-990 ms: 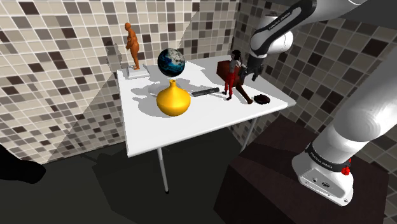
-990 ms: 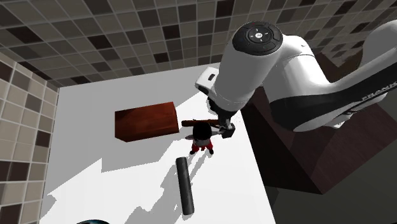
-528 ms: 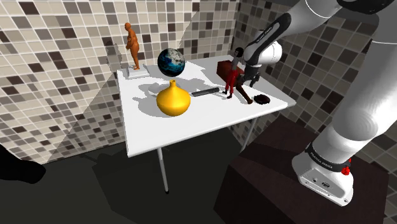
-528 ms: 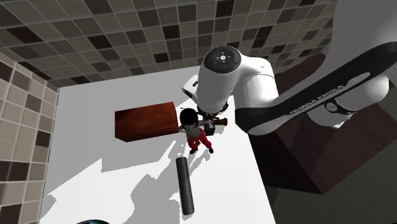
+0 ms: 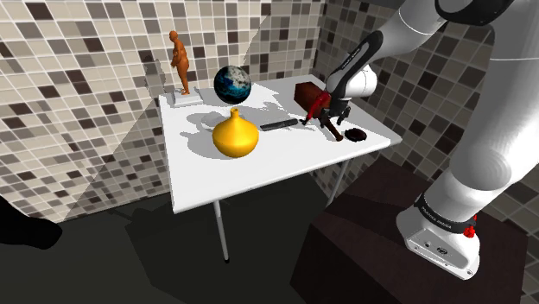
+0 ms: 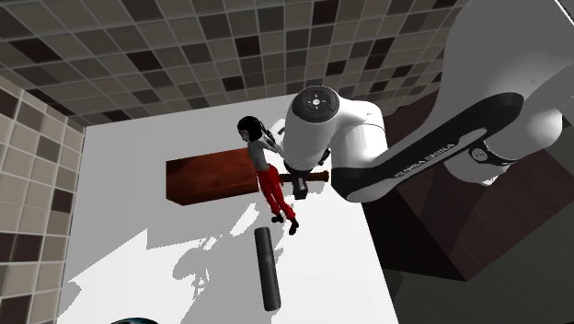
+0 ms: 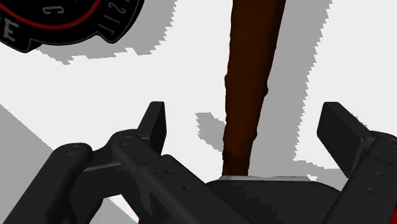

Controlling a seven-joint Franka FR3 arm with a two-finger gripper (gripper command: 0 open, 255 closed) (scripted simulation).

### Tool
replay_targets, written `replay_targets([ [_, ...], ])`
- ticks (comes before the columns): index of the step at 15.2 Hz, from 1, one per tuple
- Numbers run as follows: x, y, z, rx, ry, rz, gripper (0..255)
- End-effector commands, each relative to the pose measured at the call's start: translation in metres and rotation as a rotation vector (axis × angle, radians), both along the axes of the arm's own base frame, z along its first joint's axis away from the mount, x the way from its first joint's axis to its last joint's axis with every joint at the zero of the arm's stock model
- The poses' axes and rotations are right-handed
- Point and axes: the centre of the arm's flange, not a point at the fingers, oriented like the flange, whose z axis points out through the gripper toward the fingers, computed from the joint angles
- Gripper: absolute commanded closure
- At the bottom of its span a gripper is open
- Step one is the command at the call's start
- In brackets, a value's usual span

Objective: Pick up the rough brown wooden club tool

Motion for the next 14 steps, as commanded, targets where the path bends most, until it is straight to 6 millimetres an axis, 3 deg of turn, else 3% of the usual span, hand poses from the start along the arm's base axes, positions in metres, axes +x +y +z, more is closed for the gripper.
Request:
replay_targets([
  [1,0.0,0.0,-0.002,0.0,-0.001,0.0,255],
  [10,0.0,0.0,-0.002,0.0,-0.001,0.0,255],
  [14,0.0,0.0,0.02,0.0,-0.001,0.0,255],
])
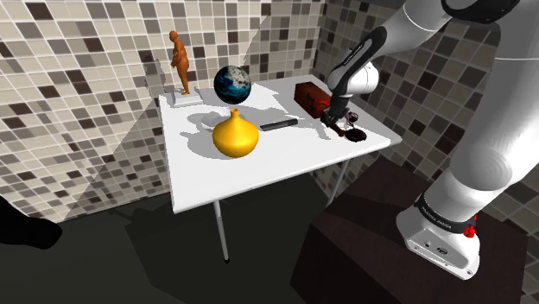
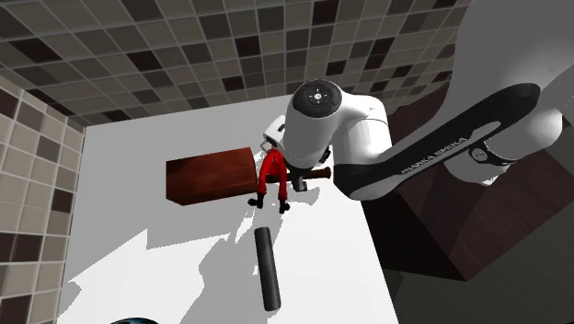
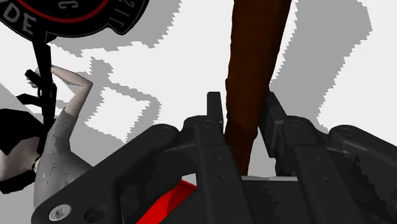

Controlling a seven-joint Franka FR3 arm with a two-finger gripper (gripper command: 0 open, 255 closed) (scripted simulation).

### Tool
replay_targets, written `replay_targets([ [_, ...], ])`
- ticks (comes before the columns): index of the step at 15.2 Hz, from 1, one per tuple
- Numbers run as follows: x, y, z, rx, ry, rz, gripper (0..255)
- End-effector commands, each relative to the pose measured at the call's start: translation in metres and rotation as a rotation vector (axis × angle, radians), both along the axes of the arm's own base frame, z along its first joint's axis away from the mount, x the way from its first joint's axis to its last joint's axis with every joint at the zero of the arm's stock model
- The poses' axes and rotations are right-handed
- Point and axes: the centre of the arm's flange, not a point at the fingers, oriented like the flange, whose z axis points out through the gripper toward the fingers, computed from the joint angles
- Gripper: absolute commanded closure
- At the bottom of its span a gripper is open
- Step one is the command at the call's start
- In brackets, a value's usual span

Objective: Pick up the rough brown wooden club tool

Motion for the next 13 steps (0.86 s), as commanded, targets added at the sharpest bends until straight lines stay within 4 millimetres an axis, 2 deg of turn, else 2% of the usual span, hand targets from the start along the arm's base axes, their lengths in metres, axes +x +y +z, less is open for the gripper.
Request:
replay_targets([
  [1,0.0,-0.001,0.011,0.0,0.0,0.0,255],
  [11,0.0,-0.001,0.064,0.0,0.0,0.0,255],
  [13,0.0,-0.001,0.064,0.0,0.0,0.0,255],
])
